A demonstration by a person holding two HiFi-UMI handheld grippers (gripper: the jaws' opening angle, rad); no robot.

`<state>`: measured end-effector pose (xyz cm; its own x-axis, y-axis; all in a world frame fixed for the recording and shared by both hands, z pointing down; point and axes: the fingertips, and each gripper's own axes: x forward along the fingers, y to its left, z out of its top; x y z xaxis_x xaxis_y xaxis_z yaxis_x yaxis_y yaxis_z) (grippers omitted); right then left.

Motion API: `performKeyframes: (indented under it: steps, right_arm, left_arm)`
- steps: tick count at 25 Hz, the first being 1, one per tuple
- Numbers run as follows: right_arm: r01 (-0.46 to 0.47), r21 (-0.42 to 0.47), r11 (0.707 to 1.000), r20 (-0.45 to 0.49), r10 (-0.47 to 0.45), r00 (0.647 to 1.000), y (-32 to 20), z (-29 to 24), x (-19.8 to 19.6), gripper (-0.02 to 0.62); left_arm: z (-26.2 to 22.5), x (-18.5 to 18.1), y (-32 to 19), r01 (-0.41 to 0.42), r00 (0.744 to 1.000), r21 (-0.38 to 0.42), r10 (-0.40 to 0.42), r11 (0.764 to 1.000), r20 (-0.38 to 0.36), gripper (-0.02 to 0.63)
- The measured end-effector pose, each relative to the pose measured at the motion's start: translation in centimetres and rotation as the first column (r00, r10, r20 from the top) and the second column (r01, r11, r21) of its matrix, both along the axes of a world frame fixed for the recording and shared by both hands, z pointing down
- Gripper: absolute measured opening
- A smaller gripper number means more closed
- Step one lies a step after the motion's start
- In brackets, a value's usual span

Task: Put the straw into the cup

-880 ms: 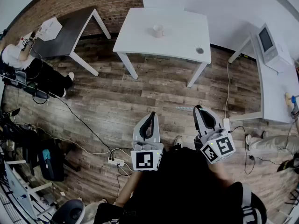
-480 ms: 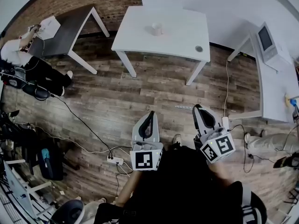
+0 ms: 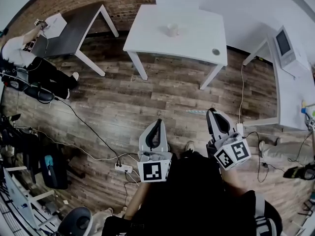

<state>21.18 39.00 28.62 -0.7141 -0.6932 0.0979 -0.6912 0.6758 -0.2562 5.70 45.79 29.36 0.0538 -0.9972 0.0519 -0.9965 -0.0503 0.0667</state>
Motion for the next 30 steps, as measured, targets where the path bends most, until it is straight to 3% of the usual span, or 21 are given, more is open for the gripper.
performKeyframes:
  steps: [10, 16, 30]
  right_arm:
    - [-0.036, -0.003, 0.999, -0.014, 0.036, 0.999, 0.8, 0.7, -5.1, 0.023]
    - [-0.039, 0.0, 0.999, -0.026, 0.039, 0.999, -0.2, 0.7, -6.2, 0.023]
    - [-0.024, -0.031, 0.999, 0.002, 0.024, 1.0, -11.7, 1.6, -7.4, 0.023]
  left_arm:
    - [0.2, -5.3, 0.4, -0.041, 0.999, 0.023, 0.041, 0.999, -0.016, 0.003]
    - [1.0, -6.0, -0.7, -0.053, 0.997, 0.007, 0.053, 0.999, -0.051, 0.005]
    - [1.0, -6.5, -12.9, -0.069, 0.997, -0.013, 0.069, 0.997, -0.014, 0.003]
